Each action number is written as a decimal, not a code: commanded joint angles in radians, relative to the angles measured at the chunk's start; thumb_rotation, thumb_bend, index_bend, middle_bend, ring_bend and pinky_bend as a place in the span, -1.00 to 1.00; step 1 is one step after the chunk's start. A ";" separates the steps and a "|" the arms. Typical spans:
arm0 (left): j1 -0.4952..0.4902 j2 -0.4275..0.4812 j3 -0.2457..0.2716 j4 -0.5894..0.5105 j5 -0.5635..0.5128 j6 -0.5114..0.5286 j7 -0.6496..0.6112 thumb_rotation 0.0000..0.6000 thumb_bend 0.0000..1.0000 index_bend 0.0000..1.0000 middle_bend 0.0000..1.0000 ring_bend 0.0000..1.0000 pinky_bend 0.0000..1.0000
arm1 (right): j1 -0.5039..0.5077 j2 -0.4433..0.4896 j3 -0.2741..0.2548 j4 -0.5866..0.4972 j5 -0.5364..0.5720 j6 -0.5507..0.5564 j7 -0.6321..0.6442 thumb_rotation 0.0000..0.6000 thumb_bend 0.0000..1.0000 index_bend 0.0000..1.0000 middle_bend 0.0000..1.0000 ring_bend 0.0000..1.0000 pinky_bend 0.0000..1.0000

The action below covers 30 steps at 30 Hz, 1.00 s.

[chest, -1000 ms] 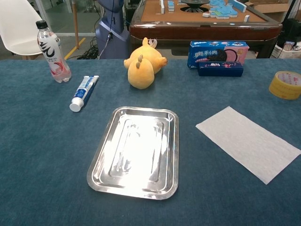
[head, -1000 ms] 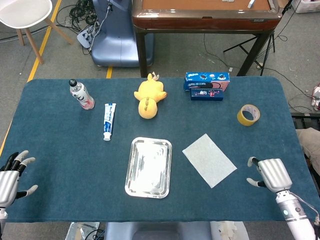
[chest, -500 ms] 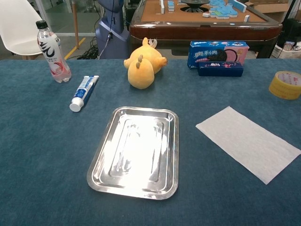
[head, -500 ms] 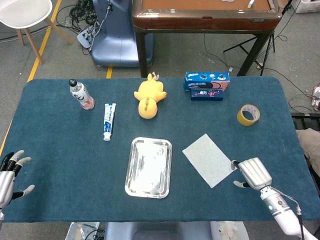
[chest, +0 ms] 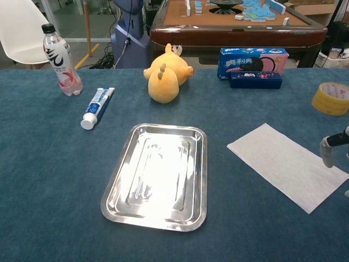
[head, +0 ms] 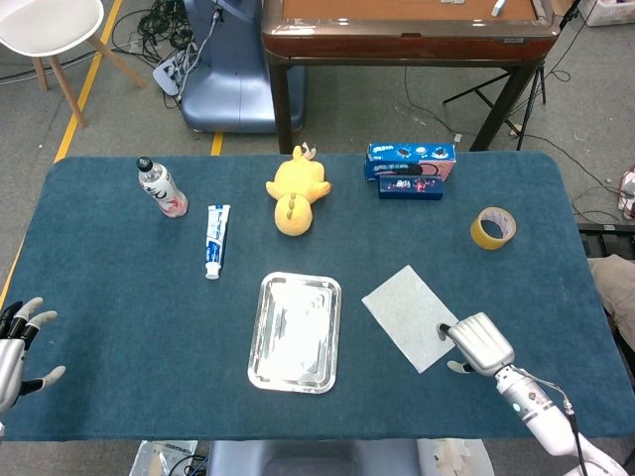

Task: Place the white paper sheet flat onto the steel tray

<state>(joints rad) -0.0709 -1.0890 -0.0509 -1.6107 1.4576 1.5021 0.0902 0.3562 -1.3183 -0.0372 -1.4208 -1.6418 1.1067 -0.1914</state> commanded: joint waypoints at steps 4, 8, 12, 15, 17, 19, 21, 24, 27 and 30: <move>0.003 0.002 -0.005 -0.002 -0.008 0.006 0.003 1.00 -0.95 -0.49 -0.74 -0.84 -0.28 | 0.023 -0.021 -0.010 0.017 -0.014 -0.019 -0.011 1.00 -1.00 -0.01 1.00 1.00 1.00; 0.006 0.006 -0.009 -0.005 -0.012 0.011 0.002 1.00 -0.95 -0.49 -0.74 -0.84 -0.28 | 0.036 -0.032 -0.018 0.024 -0.027 -0.027 -0.017 1.00 -1.00 -0.01 1.00 1.00 1.00; 0.008 0.010 -0.010 -0.008 -0.014 0.013 -0.001 1.00 -0.95 -0.49 -0.74 -0.84 -0.28 | 0.048 -0.042 -0.026 0.035 -0.038 -0.032 -0.019 1.00 -1.00 -0.01 1.00 1.00 1.00; 0.010 0.012 -0.011 -0.009 -0.015 0.014 -0.002 1.00 -0.95 -0.49 -0.74 -0.84 -0.29 | 0.055 -0.048 -0.032 0.042 -0.041 -0.039 -0.022 1.00 -1.00 -0.01 1.00 1.00 1.00; 0.010 0.013 -0.012 -0.010 -0.015 0.015 -0.003 1.00 -0.95 -0.49 -0.74 -0.84 -0.28 | 0.057 -0.051 -0.035 0.046 -0.040 -0.043 -0.024 1.00 -1.00 -0.01 1.00 1.00 1.00; 0.011 0.014 -0.012 -0.012 -0.015 0.017 -0.004 1.00 -0.95 -0.49 -0.74 -0.84 -0.28 | 0.058 -0.054 -0.037 0.050 -0.037 -0.045 -0.026 1.00 -1.00 -0.01 1.00 1.00 1.00; 0.012 0.015 -0.012 -0.013 -0.014 0.018 -0.004 1.00 -0.95 -0.49 -0.74 -0.84 -0.28 | 0.059 -0.059 -0.038 0.053 -0.031 -0.045 -0.026 1.00 -1.00 -0.01 1.00 1.00 1.00; 0.013 0.016 -0.013 -0.014 -0.014 0.018 -0.005 1.00 -0.95 -0.49 -0.74 -0.84 -0.28 | 0.061 -0.066 -0.038 0.059 -0.026 -0.047 -0.026 1.00 -1.00 -0.01 1.00 1.00 1.00; 0.013 0.017 -0.013 -0.014 -0.015 0.018 -0.006 1.00 -0.95 -0.49 -0.74 -0.84 -0.29 | 0.064 -0.073 -0.039 0.066 -0.023 -0.048 -0.025 1.00 -1.00 -0.01 1.00 1.00 1.00; 0.014 0.019 -0.014 -0.015 -0.015 0.019 -0.008 1.00 -0.95 -0.49 -0.74 -0.84 -0.28 | 0.067 -0.081 -0.040 0.076 -0.018 -0.051 -0.024 1.00 -1.00 -0.01 1.00 1.00 1.00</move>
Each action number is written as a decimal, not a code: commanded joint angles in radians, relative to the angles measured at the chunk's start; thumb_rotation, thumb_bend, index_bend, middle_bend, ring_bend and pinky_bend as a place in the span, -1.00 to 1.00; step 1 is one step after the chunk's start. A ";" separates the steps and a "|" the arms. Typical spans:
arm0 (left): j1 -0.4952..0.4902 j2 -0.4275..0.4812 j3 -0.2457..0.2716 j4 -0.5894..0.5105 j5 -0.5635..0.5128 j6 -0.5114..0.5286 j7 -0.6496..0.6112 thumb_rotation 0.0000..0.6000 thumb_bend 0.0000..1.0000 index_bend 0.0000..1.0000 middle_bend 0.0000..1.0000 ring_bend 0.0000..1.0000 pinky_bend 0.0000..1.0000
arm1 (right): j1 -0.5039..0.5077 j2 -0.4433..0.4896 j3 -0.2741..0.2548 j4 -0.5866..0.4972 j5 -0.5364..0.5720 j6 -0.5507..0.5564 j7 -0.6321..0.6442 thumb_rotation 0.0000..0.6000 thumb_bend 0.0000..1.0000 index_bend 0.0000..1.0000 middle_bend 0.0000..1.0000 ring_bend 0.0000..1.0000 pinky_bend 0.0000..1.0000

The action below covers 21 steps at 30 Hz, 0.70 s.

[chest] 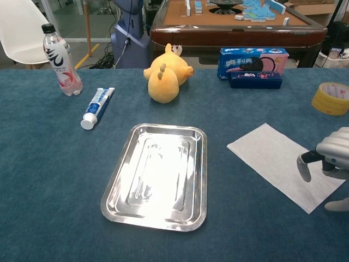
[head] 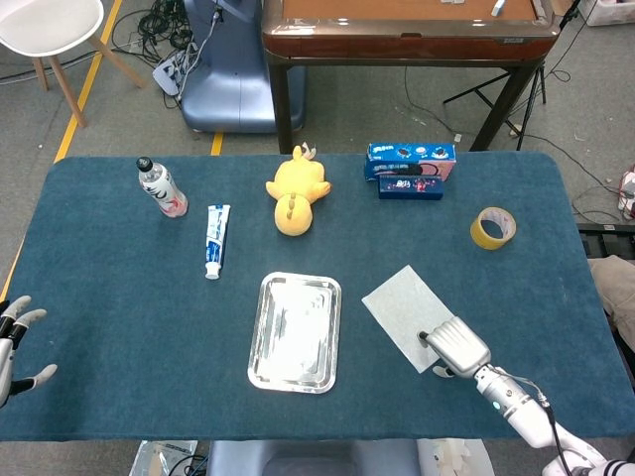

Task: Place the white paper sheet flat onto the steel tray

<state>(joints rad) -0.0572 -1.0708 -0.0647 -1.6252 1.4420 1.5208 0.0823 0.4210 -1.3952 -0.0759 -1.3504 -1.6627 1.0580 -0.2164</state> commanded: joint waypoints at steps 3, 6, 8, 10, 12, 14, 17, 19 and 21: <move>0.001 0.001 -0.001 -0.001 0.001 0.003 -0.003 1.00 -0.95 -0.49 -0.74 -0.84 -0.28 | 0.005 -0.012 -0.003 0.016 0.005 -0.006 0.003 1.00 -1.00 -0.01 1.00 1.00 1.00; 0.002 0.003 -0.001 -0.002 0.001 0.003 -0.005 1.00 -0.95 -0.49 -0.74 -0.84 -0.28 | 0.007 -0.021 -0.005 0.026 0.006 -0.007 0.004 1.00 -1.00 -0.01 1.00 1.00 1.00; 0.002 0.004 -0.002 -0.002 0.000 0.003 -0.005 1.00 -0.95 -0.49 -0.74 -0.84 -0.28 | 0.009 -0.029 -0.005 0.034 0.008 -0.008 0.006 1.00 -1.00 -0.01 1.00 1.00 1.00; 0.003 0.005 -0.002 -0.003 0.000 0.002 -0.005 1.00 -0.95 -0.49 -0.74 -0.84 -0.28 | 0.010 -0.036 -0.005 0.042 0.011 -0.008 0.009 1.00 -1.00 -0.01 1.00 1.00 1.00; 0.003 0.005 -0.002 -0.004 0.001 0.004 -0.005 1.00 -0.95 -0.49 -0.74 -0.84 -0.28 | 0.011 -0.044 -0.003 0.051 0.014 -0.008 0.011 1.00 -1.00 -0.01 1.00 1.00 1.00; 0.004 0.006 -0.002 -0.005 0.001 0.005 -0.007 1.00 -0.95 -0.49 -0.74 -0.84 -0.28 | 0.012 -0.051 -0.003 0.059 0.016 -0.007 0.012 1.00 -1.00 -0.01 1.00 1.00 1.00; 0.005 0.008 -0.003 -0.006 0.001 0.006 -0.009 1.00 -0.95 -0.49 -0.74 -0.84 -0.28 | 0.013 -0.063 -0.003 0.073 0.020 -0.008 0.014 1.00 -1.00 -0.01 1.00 1.00 1.00; 0.005 0.009 -0.003 -0.006 0.002 0.007 -0.010 1.00 -0.95 -0.49 -0.74 -0.84 -0.28 | 0.014 -0.068 -0.002 0.079 0.021 -0.005 0.015 1.00 -1.00 0.00 1.00 1.00 1.00; 0.006 0.010 -0.003 -0.007 0.003 0.008 -0.011 1.00 -0.95 -0.49 -0.74 -0.84 -0.28 | 0.014 -0.073 0.000 0.083 0.022 0.001 0.017 1.00 -1.00 0.00 1.00 1.00 1.00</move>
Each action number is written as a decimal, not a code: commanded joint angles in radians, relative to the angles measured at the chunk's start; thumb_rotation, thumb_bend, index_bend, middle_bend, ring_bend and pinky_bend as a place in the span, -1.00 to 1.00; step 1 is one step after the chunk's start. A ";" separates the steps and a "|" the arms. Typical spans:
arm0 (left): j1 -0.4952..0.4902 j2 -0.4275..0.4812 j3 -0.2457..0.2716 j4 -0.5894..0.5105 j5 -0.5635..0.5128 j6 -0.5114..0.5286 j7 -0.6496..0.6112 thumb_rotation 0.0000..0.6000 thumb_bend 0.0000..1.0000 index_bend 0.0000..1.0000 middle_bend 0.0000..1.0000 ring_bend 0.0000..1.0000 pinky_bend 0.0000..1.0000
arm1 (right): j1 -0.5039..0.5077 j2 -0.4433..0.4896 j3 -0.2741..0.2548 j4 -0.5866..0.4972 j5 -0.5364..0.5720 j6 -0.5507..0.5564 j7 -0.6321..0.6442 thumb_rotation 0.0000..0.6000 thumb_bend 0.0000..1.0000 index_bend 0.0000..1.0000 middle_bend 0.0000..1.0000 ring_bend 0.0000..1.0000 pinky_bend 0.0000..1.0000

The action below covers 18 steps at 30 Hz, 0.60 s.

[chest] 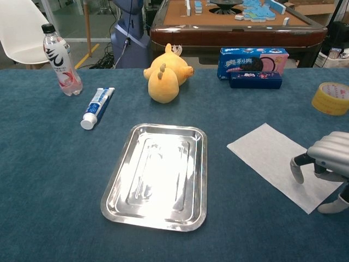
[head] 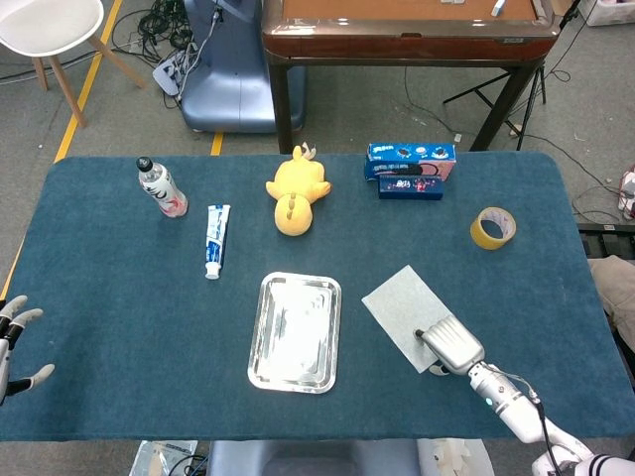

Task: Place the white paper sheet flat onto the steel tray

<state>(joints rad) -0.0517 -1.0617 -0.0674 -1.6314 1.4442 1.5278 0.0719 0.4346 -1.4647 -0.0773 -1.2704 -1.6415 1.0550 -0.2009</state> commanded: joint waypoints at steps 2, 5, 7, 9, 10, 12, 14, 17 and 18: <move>0.001 0.001 0.000 -0.001 0.000 0.001 -0.001 1.00 -0.95 -0.49 -0.74 -0.84 -0.28 | 0.000 -0.006 0.004 0.005 0.002 0.010 0.004 1.00 -1.00 0.01 1.00 1.00 1.00; 0.001 0.002 -0.001 -0.002 0.000 0.001 -0.001 1.00 -0.95 -0.49 -0.74 -0.84 -0.28 | 0.000 -0.009 0.007 0.010 0.004 0.017 0.004 1.00 -0.98 0.01 1.00 1.00 1.00; 0.001 0.002 0.000 -0.002 0.001 0.001 0.000 1.00 -0.95 -0.49 -0.74 -0.84 -0.28 | 0.000 -0.012 0.009 0.013 0.007 0.022 0.006 1.00 -0.91 0.01 1.00 1.00 1.00; 0.001 0.001 0.000 -0.002 0.001 0.000 0.001 1.00 -0.95 -0.49 -0.74 -0.84 -0.28 | -0.001 -0.015 0.011 0.017 0.009 0.026 0.007 1.00 -0.81 0.02 1.00 1.00 1.00; 0.001 0.001 0.000 -0.002 0.001 0.000 0.002 1.00 -0.95 -0.49 -0.74 -0.84 -0.28 | -0.001 -0.017 0.011 0.018 0.010 0.028 0.008 1.00 -0.75 0.02 1.00 1.00 1.00; 0.001 0.002 0.000 -0.002 0.000 0.000 0.002 1.00 -0.95 -0.49 -0.74 -0.84 -0.28 | -0.001 -0.019 0.011 0.021 0.010 0.031 0.012 1.00 -0.66 0.03 1.00 1.00 1.00; 0.001 0.002 0.000 -0.002 -0.001 -0.001 0.002 1.00 -0.95 -0.49 -0.74 -0.84 -0.28 | -0.001 -0.020 0.010 0.021 0.009 0.035 0.017 1.00 -0.57 0.03 1.00 1.00 1.00; 0.001 0.002 0.000 -0.002 -0.001 -0.002 0.002 1.00 -0.95 -0.49 -0.74 -0.84 -0.28 | -0.001 -0.021 0.010 0.021 0.008 0.040 0.021 1.00 -0.46 0.05 1.00 1.00 1.00; 0.001 0.002 0.000 -0.002 -0.001 -0.002 0.002 1.00 -0.95 -0.49 -0.74 -0.84 -0.28 | -0.001 -0.022 0.010 0.021 0.009 0.041 0.023 1.00 -0.43 0.05 1.00 1.00 1.00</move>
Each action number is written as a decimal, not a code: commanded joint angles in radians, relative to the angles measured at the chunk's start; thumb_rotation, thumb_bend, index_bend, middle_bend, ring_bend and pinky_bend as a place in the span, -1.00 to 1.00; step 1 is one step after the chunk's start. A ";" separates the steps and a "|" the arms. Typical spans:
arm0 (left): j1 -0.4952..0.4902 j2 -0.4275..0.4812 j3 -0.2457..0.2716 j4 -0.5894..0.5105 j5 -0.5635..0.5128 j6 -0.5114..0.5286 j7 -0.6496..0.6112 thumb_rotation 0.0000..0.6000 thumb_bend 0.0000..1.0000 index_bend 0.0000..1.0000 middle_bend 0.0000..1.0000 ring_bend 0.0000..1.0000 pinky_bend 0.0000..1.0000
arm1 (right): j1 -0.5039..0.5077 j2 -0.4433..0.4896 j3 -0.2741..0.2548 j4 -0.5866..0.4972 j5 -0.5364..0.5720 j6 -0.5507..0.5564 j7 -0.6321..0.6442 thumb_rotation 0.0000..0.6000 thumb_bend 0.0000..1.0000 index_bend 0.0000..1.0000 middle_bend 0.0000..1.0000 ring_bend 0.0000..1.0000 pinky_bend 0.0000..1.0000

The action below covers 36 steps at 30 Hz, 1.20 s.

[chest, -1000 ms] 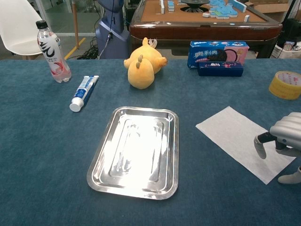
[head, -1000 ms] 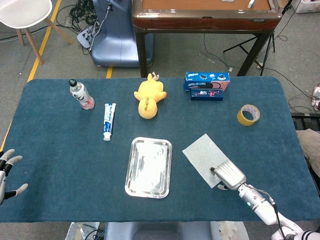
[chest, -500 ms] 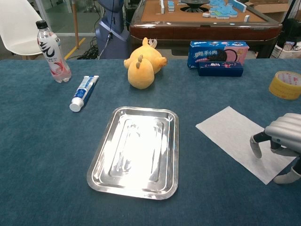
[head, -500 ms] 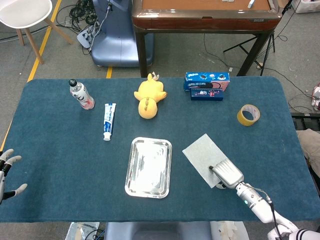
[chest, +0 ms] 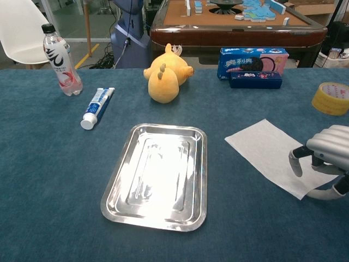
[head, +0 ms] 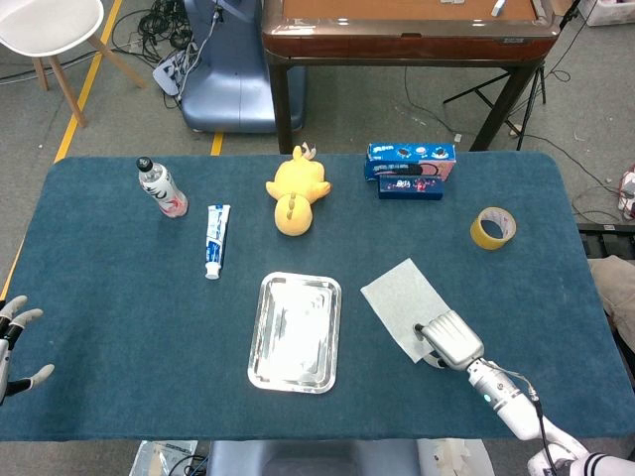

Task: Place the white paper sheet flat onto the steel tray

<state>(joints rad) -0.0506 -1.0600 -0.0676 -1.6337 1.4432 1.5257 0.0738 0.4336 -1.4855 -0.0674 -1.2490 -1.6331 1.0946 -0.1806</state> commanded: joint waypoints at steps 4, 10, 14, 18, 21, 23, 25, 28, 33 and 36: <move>0.000 0.000 0.000 -0.001 0.001 0.000 0.001 1.00 -0.95 -0.49 -0.74 -0.84 -0.29 | 0.001 -0.004 0.001 0.001 0.005 0.001 0.007 1.00 -0.32 0.08 1.00 1.00 1.00; 0.001 0.002 0.000 -0.003 -0.001 0.000 0.000 1.00 -0.95 -0.49 -0.74 -0.84 -0.28 | 0.002 -0.014 0.004 0.007 0.016 -0.004 0.011 1.00 -0.08 0.10 1.00 1.00 1.00; 0.002 0.003 -0.001 -0.003 0.000 0.001 -0.003 1.00 -0.95 -0.49 -0.74 -0.84 -0.28 | 0.002 -0.020 0.007 0.012 0.022 -0.004 0.010 1.00 0.04 0.11 1.00 1.00 1.00; 0.002 0.004 -0.001 -0.005 0.001 0.002 -0.005 1.00 -0.95 -0.49 -0.74 -0.84 -0.28 | 0.002 -0.021 0.008 0.013 0.026 -0.003 0.012 1.00 0.09 0.11 1.00 1.00 1.00; 0.003 0.004 -0.001 -0.005 0.001 0.003 -0.005 1.00 -0.95 -0.49 -0.74 -0.84 -0.28 | 0.003 -0.019 0.012 0.009 0.028 0.003 0.016 1.00 0.09 0.13 1.00 1.00 1.00; 0.003 0.005 -0.001 -0.006 0.001 0.004 -0.004 1.00 -0.95 -0.49 -0.74 -0.84 -0.28 | 0.004 -0.017 0.016 0.005 0.029 0.007 0.018 1.00 0.09 0.13 1.00 1.00 1.00; 0.004 0.006 -0.001 -0.007 0.001 0.005 -0.004 1.00 -0.95 -0.49 -0.74 -0.84 -0.28 | 0.006 -0.012 0.024 -0.004 0.035 0.011 0.019 1.00 0.10 0.13 1.00 1.00 1.00; 0.005 0.008 -0.002 -0.008 0.002 0.008 -0.005 1.00 -0.95 -0.49 -0.74 -0.84 -0.28 | 0.013 -0.002 0.042 -0.024 0.047 0.013 0.015 1.00 0.10 0.13 1.00 1.00 1.00; 0.006 0.011 -0.001 -0.011 0.002 0.007 -0.004 1.00 -0.95 -0.49 -0.74 -0.84 -0.28 | 0.031 0.007 0.085 -0.073 0.079 0.013 -0.022 1.00 0.10 0.14 1.00 1.00 1.00; 0.007 0.014 0.000 -0.014 0.003 0.008 -0.003 1.00 -0.95 -0.49 -0.74 -0.84 -0.28 | 0.042 0.003 0.114 -0.105 0.102 0.014 -0.065 1.00 0.10 0.14 1.00 1.00 1.00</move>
<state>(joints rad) -0.0439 -1.0458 -0.0680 -1.6473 1.4462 1.5336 0.0703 0.4675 -1.4813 0.0308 -1.3373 -1.5447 1.1084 -0.2256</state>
